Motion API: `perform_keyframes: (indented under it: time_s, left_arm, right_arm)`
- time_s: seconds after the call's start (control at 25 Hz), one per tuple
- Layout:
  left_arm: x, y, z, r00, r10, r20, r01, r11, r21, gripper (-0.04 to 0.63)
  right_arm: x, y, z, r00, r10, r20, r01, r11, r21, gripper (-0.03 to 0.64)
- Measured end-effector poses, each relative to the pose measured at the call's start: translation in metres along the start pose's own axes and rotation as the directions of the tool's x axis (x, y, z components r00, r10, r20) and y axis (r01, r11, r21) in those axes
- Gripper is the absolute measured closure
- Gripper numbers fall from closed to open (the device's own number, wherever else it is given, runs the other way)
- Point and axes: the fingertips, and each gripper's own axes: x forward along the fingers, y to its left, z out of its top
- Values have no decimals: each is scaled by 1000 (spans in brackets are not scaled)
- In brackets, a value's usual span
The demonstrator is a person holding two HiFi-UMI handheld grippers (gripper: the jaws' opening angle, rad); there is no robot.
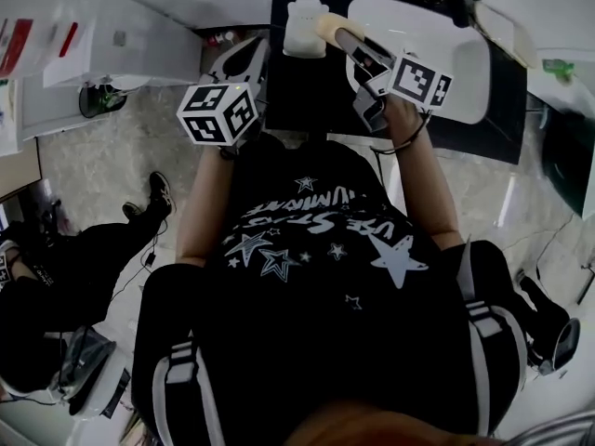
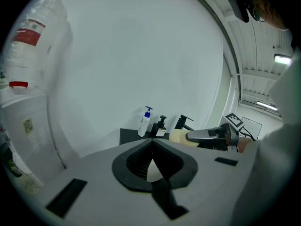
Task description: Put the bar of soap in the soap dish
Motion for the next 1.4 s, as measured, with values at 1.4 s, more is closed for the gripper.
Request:
perform_keyframes:
  time_s: [1.4]
  left_arm:
    - [108,43,-44,924,-229,-305,245,969,16,583]
  right_arm:
    - [94,-52,-16,803,-591,-77,180,365,-913,488]
